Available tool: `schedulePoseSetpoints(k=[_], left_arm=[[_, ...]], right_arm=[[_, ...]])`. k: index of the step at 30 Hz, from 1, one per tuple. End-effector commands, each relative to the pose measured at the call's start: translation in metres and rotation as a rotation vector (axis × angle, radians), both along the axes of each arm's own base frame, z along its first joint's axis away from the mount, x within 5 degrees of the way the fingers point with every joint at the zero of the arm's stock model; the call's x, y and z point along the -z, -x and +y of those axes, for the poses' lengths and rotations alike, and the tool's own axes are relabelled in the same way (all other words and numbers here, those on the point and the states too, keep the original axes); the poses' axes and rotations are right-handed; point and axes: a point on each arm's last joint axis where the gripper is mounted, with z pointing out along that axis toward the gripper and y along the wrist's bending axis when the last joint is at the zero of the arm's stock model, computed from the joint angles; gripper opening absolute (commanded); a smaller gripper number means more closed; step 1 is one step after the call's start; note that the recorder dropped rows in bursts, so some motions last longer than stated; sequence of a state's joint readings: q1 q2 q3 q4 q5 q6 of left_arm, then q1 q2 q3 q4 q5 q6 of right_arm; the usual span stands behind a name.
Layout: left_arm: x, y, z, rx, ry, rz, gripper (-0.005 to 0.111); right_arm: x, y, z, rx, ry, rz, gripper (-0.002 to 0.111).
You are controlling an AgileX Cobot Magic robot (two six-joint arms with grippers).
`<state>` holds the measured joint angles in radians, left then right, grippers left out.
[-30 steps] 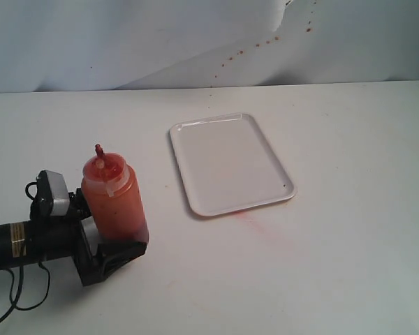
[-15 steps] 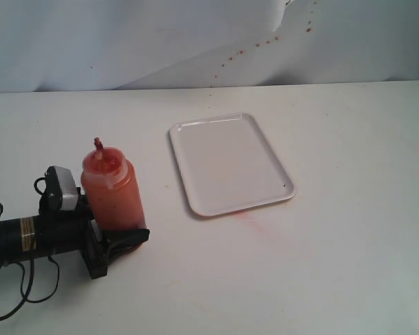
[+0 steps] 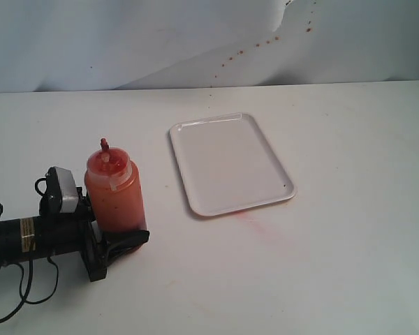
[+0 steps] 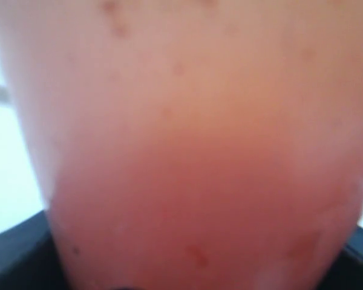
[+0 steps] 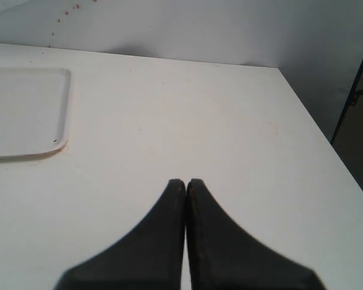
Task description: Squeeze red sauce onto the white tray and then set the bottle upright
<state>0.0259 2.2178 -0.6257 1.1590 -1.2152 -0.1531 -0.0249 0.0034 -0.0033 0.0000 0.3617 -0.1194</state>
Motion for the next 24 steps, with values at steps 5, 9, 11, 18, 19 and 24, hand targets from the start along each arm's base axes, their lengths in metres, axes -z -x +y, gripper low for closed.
schedulePoseSetpoints(k=[5, 9, 11, 18, 19, 24], left_arm=[[-0.0013, -0.0009, -0.0010, 0.006, 0.003, -0.013, 0.000], [-0.0013, -0.0009, -0.0010, 0.006, 0.003, -0.013, 0.000], [-0.0013, -0.0009, -0.0010, 0.006, 0.003, -0.013, 0.000], [-0.0013, -0.0009, -0.0010, 0.006, 0.003, -0.013, 0.000], [-0.0013, -0.0008, -0.0011, 0.008, 0.003, -0.013, 0.000], [-0.0013, -0.0008, -0.0011, 0.008, 0.003, -0.013, 0.000]], right_arm=[[0.0003, 0.0000, -0.0005, 0.006, 0.006, -0.007, 0.000], [0.0003, 0.0000, -0.0005, 0.006, 0.006, -0.007, 0.000], [0.0003, 0.0000, -0.0005, 0.006, 0.006, -0.007, 0.000], [0.0003, 0.0000, -0.0005, 0.006, 0.006, -0.007, 0.000], [0.0001, -0.0001, -0.0005, 0.006, 0.006, -0.009, 0.000], [-0.0066, -0.0016, -0.0001, 0.004, -0.005, -0.085, 0.000]])
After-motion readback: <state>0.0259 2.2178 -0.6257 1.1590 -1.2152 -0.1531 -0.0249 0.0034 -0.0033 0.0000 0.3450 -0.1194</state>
